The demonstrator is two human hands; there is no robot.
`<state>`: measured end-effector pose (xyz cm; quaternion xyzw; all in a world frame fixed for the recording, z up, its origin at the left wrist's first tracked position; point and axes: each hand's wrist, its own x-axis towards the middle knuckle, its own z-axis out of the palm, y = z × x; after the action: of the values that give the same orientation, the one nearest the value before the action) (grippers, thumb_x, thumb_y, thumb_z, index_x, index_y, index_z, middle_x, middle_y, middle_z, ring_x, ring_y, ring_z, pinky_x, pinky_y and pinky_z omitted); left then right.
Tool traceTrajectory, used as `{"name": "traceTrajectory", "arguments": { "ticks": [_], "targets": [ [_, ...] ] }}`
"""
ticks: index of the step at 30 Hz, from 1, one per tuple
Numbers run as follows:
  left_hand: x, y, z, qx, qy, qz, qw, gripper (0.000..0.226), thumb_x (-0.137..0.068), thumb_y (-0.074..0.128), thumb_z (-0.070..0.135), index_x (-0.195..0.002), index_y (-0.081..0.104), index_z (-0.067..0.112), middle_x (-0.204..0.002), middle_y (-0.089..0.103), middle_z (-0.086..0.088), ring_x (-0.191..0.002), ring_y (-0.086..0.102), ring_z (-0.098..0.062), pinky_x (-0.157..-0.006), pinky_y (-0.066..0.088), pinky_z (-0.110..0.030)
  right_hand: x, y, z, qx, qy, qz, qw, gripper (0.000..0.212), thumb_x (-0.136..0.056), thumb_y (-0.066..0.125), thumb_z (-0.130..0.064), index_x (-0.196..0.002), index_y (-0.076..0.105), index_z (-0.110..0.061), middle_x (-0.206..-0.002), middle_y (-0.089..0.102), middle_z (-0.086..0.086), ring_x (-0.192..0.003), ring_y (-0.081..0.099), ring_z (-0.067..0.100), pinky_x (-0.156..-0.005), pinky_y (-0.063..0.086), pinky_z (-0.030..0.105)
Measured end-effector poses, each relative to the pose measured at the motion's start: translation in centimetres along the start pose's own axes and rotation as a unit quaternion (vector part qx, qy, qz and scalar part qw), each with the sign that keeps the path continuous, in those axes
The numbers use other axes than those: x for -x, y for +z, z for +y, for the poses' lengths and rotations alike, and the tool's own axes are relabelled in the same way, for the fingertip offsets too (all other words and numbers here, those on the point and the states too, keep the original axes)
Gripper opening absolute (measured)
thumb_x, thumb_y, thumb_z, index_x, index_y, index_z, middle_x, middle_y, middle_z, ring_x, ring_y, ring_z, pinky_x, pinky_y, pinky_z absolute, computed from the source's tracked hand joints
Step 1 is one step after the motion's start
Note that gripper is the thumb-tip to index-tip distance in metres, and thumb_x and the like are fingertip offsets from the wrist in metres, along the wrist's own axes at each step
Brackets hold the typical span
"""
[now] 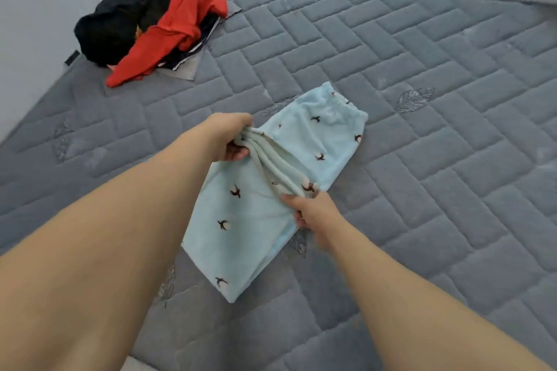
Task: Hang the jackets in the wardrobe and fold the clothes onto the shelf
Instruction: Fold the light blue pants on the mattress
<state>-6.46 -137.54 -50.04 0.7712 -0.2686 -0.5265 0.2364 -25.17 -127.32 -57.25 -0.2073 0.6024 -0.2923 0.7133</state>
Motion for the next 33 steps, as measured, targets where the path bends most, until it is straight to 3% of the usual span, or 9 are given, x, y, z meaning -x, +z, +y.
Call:
{"name": "traceTrajectory", "arguments": {
  "ticks": [5,8,11,15,18,21,26,30,33],
  "targets": [
    [-6.0,8.2,8.5,0.066,0.079,0.003,0.995,0.042,-0.085,0.061,0.037,-0.119,0.056,0.014,-0.101,0.063,-0.008,-0.072,0.062,-0.021,-0.064,0.055,-0.03,-6.8,-5.1,-10.5,-0.072,-0.104,0.09,0.988,0.021,-0.091,0.067,-0.038,-0.093,0.056,-0.021,-0.073,0.051,-0.007,-0.052,0.049,0.006,-0.049,0.039,0.019],
    [-8.7,10.9,7.6,-0.005,0.139,0.008,0.99,0.077,-0.085,0.06,0.044,-0.15,0.022,0.03,-0.132,0.051,-0.005,-0.108,0.058,-0.023,-0.083,0.053,-0.041,-10.6,-7.2,-12.5,-0.104,-0.1,0.107,0.984,0.035,-0.09,0.062,-0.05,-0.115,0.05,-0.028,-0.088,0.055,-0.016,-0.069,0.055,0.0,-0.054,0.041,0.022],
    [-11.0,11.1,1.3,-0.157,0.119,0.02,0.98,0.078,-0.088,0.059,0.036,-0.153,0.017,0.029,-0.139,0.047,-0.01,-0.112,0.056,-0.027,-0.086,0.05,-0.04,-12.9,-8.8,-8.1,-0.1,-0.039,0.17,0.98,0.023,-0.094,0.055,-0.036,-0.114,0.05,-0.024,-0.092,0.055,-0.003,-0.066,0.048,0.008,-0.048,0.038,0.022],
    [-13.3,7.8,-7.1,-0.292,-0.001,0.084,0.953,0.073,-0.09,0.056,0.039,-0.152,0.025,0.019,-0.151,0.034,-0.013,-0.134,0.037,-0.037,-0.109,0.038,-0.048,-12.9,-8.2,1.4,-0.034,0.076,0.15,0.985,0.042,-0.093,0.052,-0.016,-0.129,0.051,0.004,-0.094,0.057,0.017,-0.074,0.043,0.016,-0.06,0.034,0.027],
    [-14.2,5.5,-9.8,-0.36,-0.029,0.096,0.928,0.071,-0.09,0.053,0.044,-0.152,0.027,0.023,-0.153,0.026,-0.012,-0.14,0.024,-0.037,-0.113,0.03,-0.049,-13.2,-6.2,4.1,0.016,0.018,0.173,0.985,0.032,-0.093,0.052,-0.015,-0.122,0.058,-0.002,-0.098,0.06,0.001,-0.085,0.053,0.015,-0.073,0.044,0.028],
    [-14.6,3.3,-11.3,-0.388,-0.027,0.102,0.916,0.074,-0.082,0.052,0.052,-0.147,0.027,0.027,-0.15,0.031,-0.009,-0.137,0.028,-0.035,-0.112,0.026,-0.055,-13.7,-3.6,3.7,0.12,-0.06,0.174,0.976,0.026,-0.095,0.049,-0.023,-0.121,0.054,-0.02,-0.123,0.055,0.0,-0.102,0.053,0.016,-0.088,0.044,0.032],
    [-14.8,1.0,-11.8,-0.346,-0.001,0.026,0.938,0.07,-0.076,0.063,0.052,-0.134,0.043,0.016,-0.124,0.061,-0.008,-0.113,0.056,-0.033,-0.098,0.047,-0.045,-17.3,-2.0,-1.2,0.24,-0.1,0.198,0.945,0.053,-0.089,0.055,-0.026,-0.139,0.044,-0.01,-0.137,0.045,0.01,-0.12,0.048,0.028,-0.103,0.042,0.04],
    [-16.7,1.2,-9.1,-0.288,0.062,-0.004,0.956,0.041,-0.064,0.066,0.054,-0.089,0.058,0.023,-0.083,0.067,0.002,-0.074,0.066,-0.015,-0.061,0.051,-0.029,-23.0,-3.3,-8.3,0.172,-0.09,0.303,0.933,0.081,-0.076,0.069,-0.036,-0.145,0.031,-0.013,-0.141,0.044,0.009,-0.123,0.047,0.029,-0.099,0.045,0.04],
    [-18.7,2.7,-6.2,-0.186,0.077,-0.01,0.98,0.049,-0.07,0.071,0.054,-0.095,0.056,0.014,-0.075,0.056,0.002,-0.055,0.057,-0.007,-0.046,0.042,-0.023,-25.2,-3.5,-10.6,0.044,0.008,0.283,0.958,0.085,-0.071,0.08,-0.036,-0.14,0.037,-0.013,-0.134,0.05,0.006,-0.116,0.053,0.03,-0.096,0.048,0.044]
  ]
}}
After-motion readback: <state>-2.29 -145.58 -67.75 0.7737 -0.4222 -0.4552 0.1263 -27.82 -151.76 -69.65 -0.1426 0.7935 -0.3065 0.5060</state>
